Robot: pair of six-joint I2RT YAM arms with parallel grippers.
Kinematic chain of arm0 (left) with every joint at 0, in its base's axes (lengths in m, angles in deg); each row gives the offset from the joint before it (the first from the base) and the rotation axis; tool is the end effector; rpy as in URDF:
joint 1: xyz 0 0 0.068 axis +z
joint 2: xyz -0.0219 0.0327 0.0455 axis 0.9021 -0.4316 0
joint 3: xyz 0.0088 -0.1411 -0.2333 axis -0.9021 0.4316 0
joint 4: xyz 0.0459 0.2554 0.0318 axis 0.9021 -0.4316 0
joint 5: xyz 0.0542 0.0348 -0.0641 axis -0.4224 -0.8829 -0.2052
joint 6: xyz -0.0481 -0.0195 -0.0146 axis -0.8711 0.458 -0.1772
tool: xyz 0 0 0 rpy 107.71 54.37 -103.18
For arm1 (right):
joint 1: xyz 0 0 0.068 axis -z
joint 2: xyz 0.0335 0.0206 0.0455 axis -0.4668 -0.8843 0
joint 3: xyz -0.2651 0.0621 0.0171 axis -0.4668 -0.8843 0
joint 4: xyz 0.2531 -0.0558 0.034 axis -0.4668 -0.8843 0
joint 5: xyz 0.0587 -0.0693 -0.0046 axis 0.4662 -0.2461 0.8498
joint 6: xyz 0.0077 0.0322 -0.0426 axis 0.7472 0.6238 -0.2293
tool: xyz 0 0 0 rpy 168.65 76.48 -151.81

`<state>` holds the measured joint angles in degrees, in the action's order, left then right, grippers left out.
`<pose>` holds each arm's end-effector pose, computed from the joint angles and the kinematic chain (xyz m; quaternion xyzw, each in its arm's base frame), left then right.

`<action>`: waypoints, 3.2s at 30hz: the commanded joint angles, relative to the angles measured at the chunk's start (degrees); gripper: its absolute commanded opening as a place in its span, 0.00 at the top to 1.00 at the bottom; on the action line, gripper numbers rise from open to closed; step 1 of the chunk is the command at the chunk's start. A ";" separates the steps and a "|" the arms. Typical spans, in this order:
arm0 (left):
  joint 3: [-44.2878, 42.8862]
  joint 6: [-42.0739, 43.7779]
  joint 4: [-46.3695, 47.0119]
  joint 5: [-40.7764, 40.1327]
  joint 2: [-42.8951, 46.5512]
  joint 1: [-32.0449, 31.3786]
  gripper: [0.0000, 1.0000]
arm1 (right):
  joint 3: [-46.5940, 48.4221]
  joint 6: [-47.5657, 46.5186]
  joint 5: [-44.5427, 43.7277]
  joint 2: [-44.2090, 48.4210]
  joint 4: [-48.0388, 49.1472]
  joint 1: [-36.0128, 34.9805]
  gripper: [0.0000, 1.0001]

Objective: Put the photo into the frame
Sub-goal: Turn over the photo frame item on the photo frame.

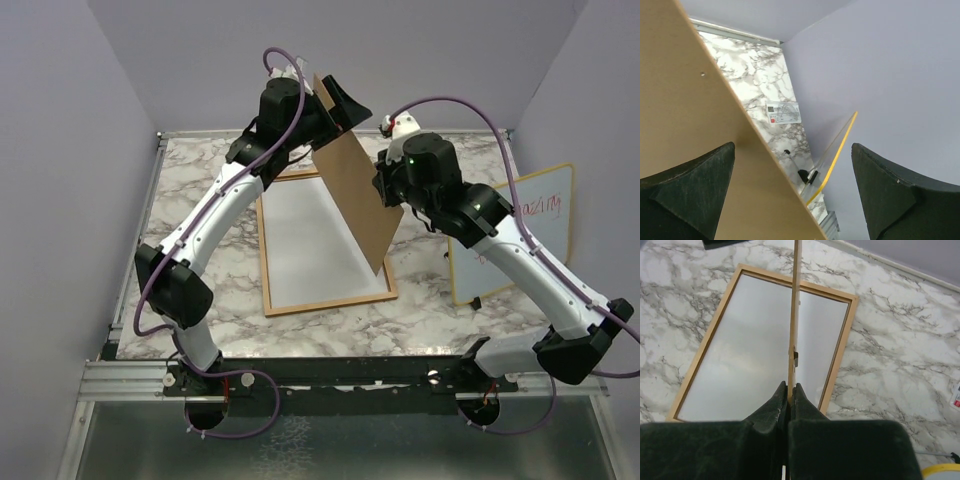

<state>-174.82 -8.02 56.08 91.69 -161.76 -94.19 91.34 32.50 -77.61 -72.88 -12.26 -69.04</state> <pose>0.3507 -0.2091 0.4441 -0.0764 0.7555 -0.4820 0.4371 0.2184 0.1802 0.4347 -0.1948 0.8199 0.1216 0.5244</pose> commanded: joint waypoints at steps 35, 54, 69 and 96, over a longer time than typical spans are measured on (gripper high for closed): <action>18.85 7.10 -15.76 -14.57 12.12 -0.30 0.51 | -8.20 8.68 -2.52 4.09 14.45 -11.79 1.00; 16.50 8.76 -15.83 -8.02 16.19 4.45 1.00 | -8.40 17.00 -9.13 3.29 13.38 -11.79 1.00; 19.67 6.77 -11.74 8.67 16.01 16.46 1.00 | -10.95 25.60 -5.77 -3.40 12.57 -0.67 0.74; 38.22 -1.00 7.19 16.91 17.38 19.12 1.00 | -23.79 28.28 -11.53 -15.44 10.90 6.71 0.50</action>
<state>-137.23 -6.35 55.56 105.81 -146.77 -75.26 69.14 58.90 -88.56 -89.99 -2.12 -63.40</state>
